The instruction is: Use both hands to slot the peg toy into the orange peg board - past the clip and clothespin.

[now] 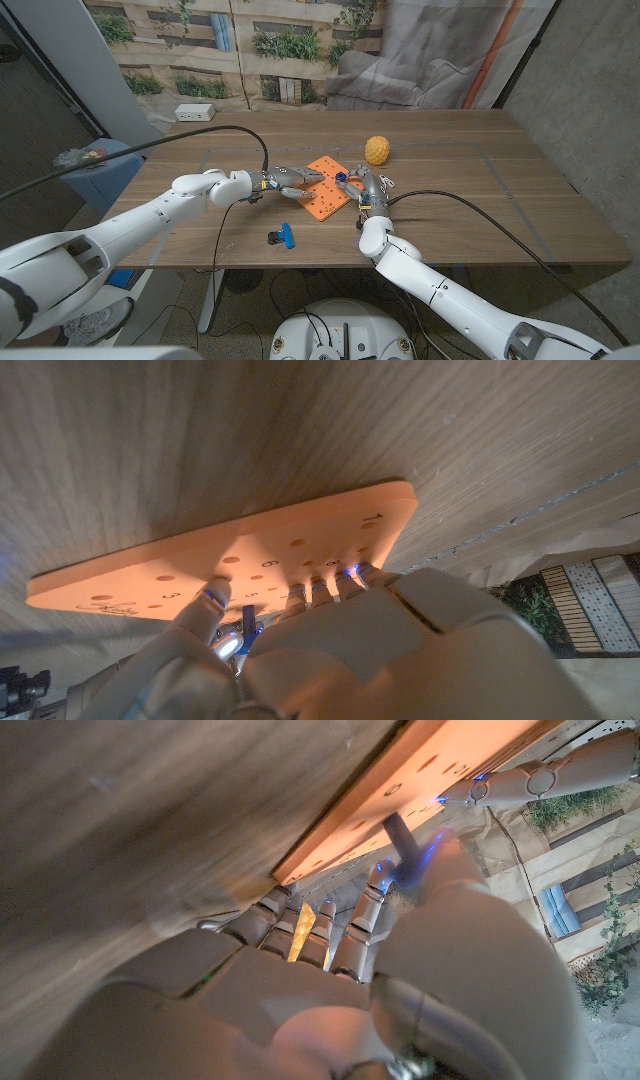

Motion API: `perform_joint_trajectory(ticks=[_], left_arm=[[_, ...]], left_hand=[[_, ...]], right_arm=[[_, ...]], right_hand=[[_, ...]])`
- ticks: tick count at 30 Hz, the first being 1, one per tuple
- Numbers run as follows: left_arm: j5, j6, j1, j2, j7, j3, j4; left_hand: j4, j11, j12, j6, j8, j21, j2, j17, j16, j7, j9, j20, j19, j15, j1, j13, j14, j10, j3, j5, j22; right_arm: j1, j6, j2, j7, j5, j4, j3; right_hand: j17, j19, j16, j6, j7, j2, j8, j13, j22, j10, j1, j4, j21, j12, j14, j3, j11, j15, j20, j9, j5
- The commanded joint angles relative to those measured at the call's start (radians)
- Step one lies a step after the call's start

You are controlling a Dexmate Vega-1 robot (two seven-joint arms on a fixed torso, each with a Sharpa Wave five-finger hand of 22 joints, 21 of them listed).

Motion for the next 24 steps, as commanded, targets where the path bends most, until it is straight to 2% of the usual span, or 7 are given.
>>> perform_joint_trajectory(ticks=[1, 12, 22, 24], left_arm=[[0.001, -0.007, -0.007, -0.005, -0.014, 0.002, 0.009], [-0.003, 0.000, -0.004, -0.005, -0.013, 0.002, 0.008], [-0.006, 0.004, -0.002, -0.005, -0.020, 0.003, 0.004], [-0.007, 0.006, -0.001, -0.004, -0.021, 0.002, 0.003]], left_hand=[[-0.006, -0.006, 0.007, 0.054, 0.007, 0.010, 0.083, 0.012, 0.010, -0.001, 0.008, -0.138, 0.011, -0.069, 0.006, 0.006, 0.024, 0.042, 0.005, 0.001, 0.008], [-0.004, -0.006, 0.007, 0.054, 0.007, 0.010, 0.083, 0.012, 0.010, 0.000, 0.009, -0.137, 0.013, -0.069, 0.005, 0.006, 0.025, 0.042, 0.006, 0.001, 0.008], [-0.004, -0.005, 0.007, 0.053, 0.007, 0.010, 0.083, 0.012, 0.010, -0.001, 0.009, -0.138, 0.013, -0.069, 0.005, 0.006, 0.025, 0.042, 0.007, 0.001, 0.008], [-0.003, -0.005, 0.007, 0.053, 0.007, 0.010, 0.084, 0.012, 0.010, -0.001, 0.009, -0.137, 0.013, -0.069, 0.005, 0.006, 0.024, 0.042, 0.007, 0.001, 0.008]], right_arm=[[-0.002, -0.004, -0.002, 0.002, 0.012, -0.002, 0.003], [-0.003, -0.008, -0.005, 0.011, 0.025, -0.008, 0.006], [-0.003, -0.010, -0.007, 0.011, 0.031, -0.010, 0.006], [-0.004, -0.010, -0.008, 0.013, 0.033, -0.011, 0.007]], right_hand=[[0.002, 0.011, 0.000, 0.039, -0.050, 0.031, -0.007, 0.003, 0.006, -0.004, 0.039, 0.002, 0.006, -0.003, 0.004, -0.007, 0.004, -0.005, 0.010, 0.003, 0.005], [0.000, -0.008, -0.009, -0.024, -0.049, 0.014, -0.035, 0.004, 0.006, -0.030, 0.027, 0.004, -0.001, -0.007, -0.008, -0.018, 0.026, 0.010, 0.026, -0.003, 0.000], [0.000, -0.013, -0.012, -0.056, -0.049, 0.009, -0.050, 0.004, 0.006, -0.042, 0.023, 0.005, -0.001, -0.008, -0.011, -0.020, 0.035, 0.018, 0.028, -0.007, -0.001], [-0.001, -0.013, -0.014, -0.071, -0.049, -0.001, -0.057, 0.004, 0.006, -0.045, 0.021, 0.003, -0.001, -0.008, -0.013, -0.024, 0.038, 0.020, 0.030, -0.009, -0.004]])
